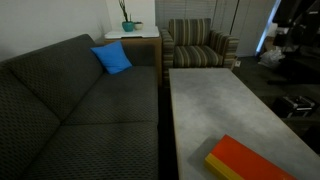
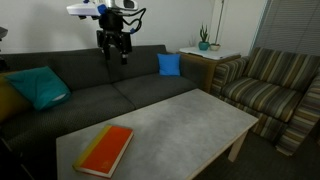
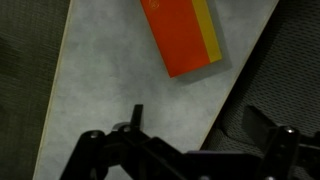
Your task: Slide the book to the right
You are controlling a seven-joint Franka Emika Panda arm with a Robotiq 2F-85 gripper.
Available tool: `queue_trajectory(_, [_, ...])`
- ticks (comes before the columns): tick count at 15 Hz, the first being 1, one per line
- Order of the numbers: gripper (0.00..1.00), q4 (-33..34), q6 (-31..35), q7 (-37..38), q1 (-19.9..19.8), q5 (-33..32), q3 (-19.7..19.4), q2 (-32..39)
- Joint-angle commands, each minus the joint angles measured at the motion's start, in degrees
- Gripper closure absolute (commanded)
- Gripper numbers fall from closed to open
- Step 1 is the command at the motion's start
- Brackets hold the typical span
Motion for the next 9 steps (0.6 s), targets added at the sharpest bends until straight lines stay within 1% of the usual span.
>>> queue_trajectory(1, [0.0,0.3,1.0,-2.7,0.3,0.9,0.9,2.2])
queue_trajectory(5, [0.0,3.3,0.4,-6.8,1.1,1.8,3.6,7.2])
queue_trajectory(9, [0.0,8.1,-1.7,-11.0,2.1,1.9,6.5,13.6])
